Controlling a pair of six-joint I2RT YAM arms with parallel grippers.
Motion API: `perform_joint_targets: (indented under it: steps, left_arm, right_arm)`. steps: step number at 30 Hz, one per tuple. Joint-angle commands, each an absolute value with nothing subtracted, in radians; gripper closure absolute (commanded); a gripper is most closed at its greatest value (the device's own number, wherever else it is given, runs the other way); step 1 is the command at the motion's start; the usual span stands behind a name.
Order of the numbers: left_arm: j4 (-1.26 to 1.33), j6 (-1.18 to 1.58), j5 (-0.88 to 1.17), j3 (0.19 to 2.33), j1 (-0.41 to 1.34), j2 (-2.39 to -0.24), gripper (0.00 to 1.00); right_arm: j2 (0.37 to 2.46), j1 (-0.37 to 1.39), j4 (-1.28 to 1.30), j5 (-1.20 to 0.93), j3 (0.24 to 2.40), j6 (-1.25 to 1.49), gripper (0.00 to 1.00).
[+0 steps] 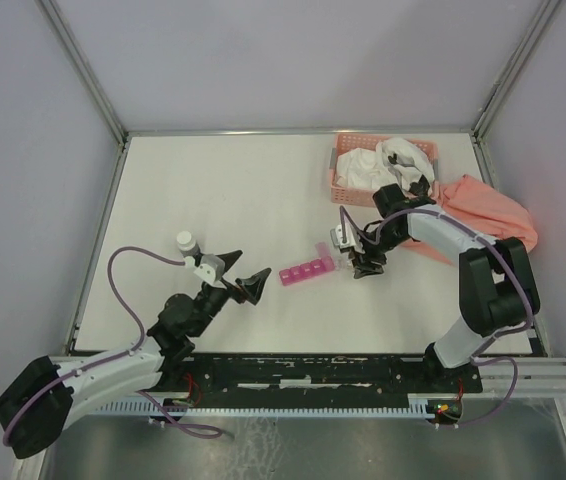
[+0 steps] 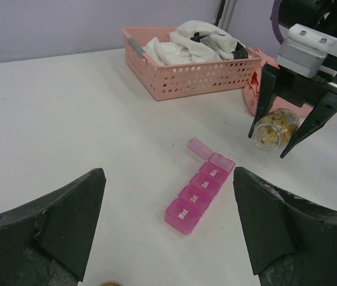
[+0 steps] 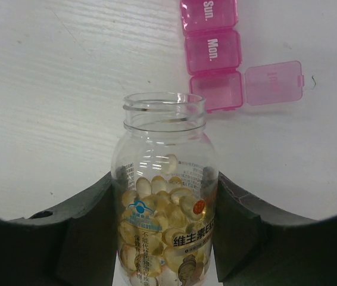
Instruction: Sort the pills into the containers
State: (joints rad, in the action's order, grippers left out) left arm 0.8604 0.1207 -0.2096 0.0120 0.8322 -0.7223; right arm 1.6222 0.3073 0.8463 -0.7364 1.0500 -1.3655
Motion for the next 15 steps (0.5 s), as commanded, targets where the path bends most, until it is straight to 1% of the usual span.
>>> perform_joint_targets:
  steps: [1, 8, 15]
  left_arm:
    - [0.962, 0.06, -0.239, -0.007, 0.83, -0.752, 0.05]
    - [0.954, 0.061, -0.245, 0.029, 0.83, -0.826, 0.03]
    - [0.952, 0.069, -0.265, 0.041, 0.83, -0.854, 0.01]
  right_arm:
    - [1.664, 0.329, 0.811, -0.659, 1.122, -1.342, 0.87]
    - [1.724, 0.348, 0.807, -0.63, 1.163, -1.325, 0.86]
    - [1.756, 0.36, 0.794, -0.56, 1.175, -1.312, 0.86]
